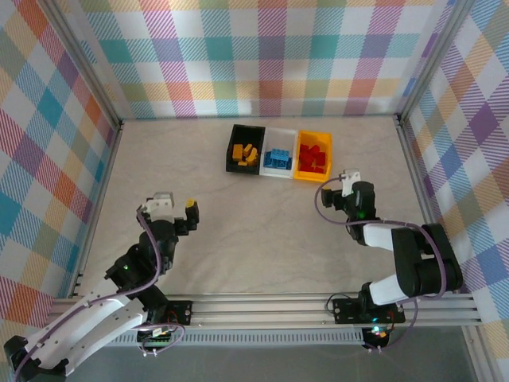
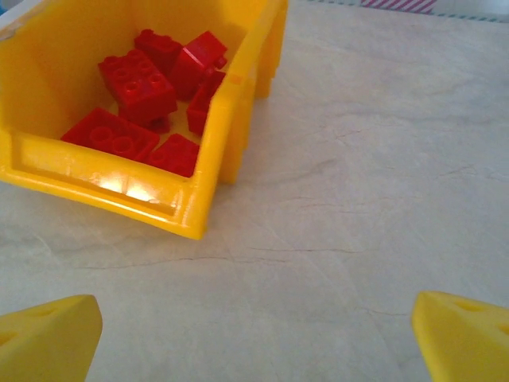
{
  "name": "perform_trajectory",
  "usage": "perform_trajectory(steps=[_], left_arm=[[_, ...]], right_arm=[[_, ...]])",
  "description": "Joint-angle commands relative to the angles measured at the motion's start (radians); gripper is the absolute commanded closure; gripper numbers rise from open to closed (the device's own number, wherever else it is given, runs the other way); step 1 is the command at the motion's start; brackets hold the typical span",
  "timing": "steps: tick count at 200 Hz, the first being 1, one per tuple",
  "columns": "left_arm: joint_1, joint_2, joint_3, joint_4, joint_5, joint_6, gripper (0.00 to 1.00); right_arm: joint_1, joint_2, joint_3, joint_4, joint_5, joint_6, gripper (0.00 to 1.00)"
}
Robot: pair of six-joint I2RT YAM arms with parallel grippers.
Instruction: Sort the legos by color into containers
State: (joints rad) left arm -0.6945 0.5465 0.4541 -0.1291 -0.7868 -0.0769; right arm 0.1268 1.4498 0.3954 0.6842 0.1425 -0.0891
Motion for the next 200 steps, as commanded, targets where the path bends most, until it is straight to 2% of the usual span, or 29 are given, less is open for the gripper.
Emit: perform_trajectory(steps=[1, 41, 73, 102, 124, 157, 173, 200], left_arm=[[0.091, 0.083, 0.034, 0.151, 0.036, 0.100, 0.00], [0.328, 0.341, 0.057, 0.296, 0.189, 0.096, 0.00], [0.480, 0.559, 0.053, 0.400, 0.274, 0.050, 0.00], [0.509, 0.754, 0.056, 0.525, 0.312, 0.096, 0.00], [0.519, 0.848, 0.033, 0.654, 0.356, 0.141, 0.00], [0.530, 0.932, -0.006, 0.830, 0.446, 0.129, 0.00], [0.530, 0.969, -0.030, 0.912, 0.456, 0.136, 0.00], [0.531, 0.963, -0.035, 0.906, 0.461, 0.132, 0.00]], right_arm=[[-0.016, 0.006, -0.027, 0.162, -0.007, 0.027, 0.00], [-0.021, 0.100, -0.131, 0.456, -0.027, 0.020, 0.00], [-0.031, 0.075, -0.084, 0.324, -0.048, 0.033, 0.00], [-0.042, 0.080, -0.059, 0.285, -0.056, 0.043, 0.00], [-0.050, 0.080, -0.047, 0.261, -0.063, 0.051, 0.00], [-0.054, 0.080, -0.041, 0.250, -0.069, 0.053, 0.00], [-0.058, 0.081, -0.036, 0.242, -0.071, 0.055, 0.00], [-0.061, 0.080, -0.031, 0.228, -0.079, 0.058, 0.00]])
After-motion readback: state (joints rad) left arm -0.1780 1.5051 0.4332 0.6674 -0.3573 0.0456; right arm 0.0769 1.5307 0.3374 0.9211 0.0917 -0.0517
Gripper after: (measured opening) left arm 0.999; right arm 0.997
